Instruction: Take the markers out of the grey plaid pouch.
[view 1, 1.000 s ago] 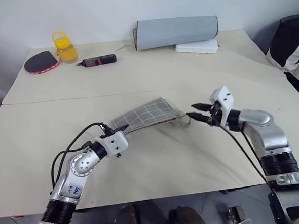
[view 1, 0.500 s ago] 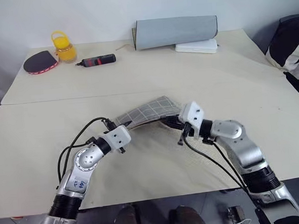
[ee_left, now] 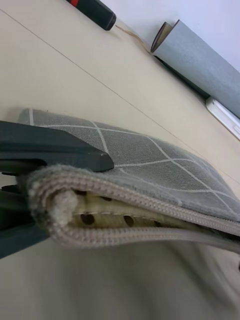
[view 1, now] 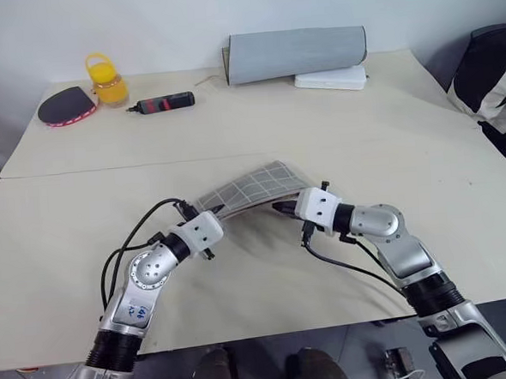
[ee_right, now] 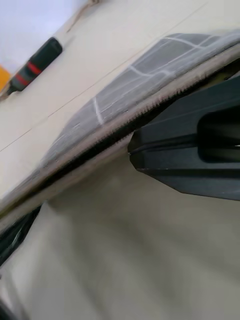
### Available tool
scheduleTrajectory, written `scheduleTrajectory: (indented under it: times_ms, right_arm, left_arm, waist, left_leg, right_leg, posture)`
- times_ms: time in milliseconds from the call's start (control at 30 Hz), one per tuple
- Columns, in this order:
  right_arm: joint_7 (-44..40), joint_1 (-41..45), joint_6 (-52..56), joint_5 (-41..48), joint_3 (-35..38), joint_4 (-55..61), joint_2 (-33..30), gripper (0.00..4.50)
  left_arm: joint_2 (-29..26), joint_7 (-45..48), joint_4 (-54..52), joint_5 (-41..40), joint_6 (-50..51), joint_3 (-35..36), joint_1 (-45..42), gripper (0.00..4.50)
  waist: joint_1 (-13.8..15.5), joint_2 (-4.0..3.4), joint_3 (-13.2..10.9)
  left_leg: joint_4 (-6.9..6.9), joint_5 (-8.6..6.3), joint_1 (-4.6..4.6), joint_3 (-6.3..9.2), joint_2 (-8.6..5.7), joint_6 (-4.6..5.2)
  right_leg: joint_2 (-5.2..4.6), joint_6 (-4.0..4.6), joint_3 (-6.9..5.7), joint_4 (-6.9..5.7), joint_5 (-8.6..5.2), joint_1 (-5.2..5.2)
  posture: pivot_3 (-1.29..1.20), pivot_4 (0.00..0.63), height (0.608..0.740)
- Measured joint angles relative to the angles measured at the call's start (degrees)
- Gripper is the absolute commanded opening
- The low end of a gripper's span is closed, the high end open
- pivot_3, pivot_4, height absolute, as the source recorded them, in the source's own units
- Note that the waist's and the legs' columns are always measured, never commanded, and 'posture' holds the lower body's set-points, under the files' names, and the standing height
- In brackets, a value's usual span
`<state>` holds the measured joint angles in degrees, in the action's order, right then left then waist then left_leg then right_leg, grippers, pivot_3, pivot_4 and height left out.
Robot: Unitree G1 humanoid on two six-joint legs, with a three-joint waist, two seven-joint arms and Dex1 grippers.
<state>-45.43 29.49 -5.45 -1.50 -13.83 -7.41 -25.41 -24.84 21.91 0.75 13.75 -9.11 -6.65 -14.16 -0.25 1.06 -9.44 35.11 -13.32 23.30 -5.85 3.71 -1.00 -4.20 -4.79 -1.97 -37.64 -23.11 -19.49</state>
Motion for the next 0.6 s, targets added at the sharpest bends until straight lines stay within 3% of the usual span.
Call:
scheduleTrajectory:
  times_ms: [267, 600]
  right_arm:
    - [-2.26, 0.71, 2.21, 3.71, 0.73, 3.22, 0.51, 0.02]
    - [-0.08, 1.46, -0.79, -1.29, 0.58, -1.23, -0.77, 0.02]
  left_arm:
    - [-0.05, 0.03, -0.02, 0.05, 0.01, -0.13, -0.03, 0.00]
    - [-0.02, 0.66, -0.21, 0.04, 0.53, -0.90, -0.02, 0.00]
  waist:
    - [0.05, 0.00, 0.00]
    - [0.00, 0.00, 0.00]
  left_leg:
    - [0.00, 0.00, 0.00, 0.00, 0.00, 0.00]
    - [-0.01, 0.00, 0.00, -0.05, 0.00, 0.00]
  right_leg:
    - [-0.01, 0.00, 0.01, 0.00, 0.00, 0.01]
    - [0.00, 0.00, 0.05, 0.00, 0.00, 0.00]
  posture:
    - [0.00, 0.150, 0.740]
    - [0.00, 0.150, 0.740]
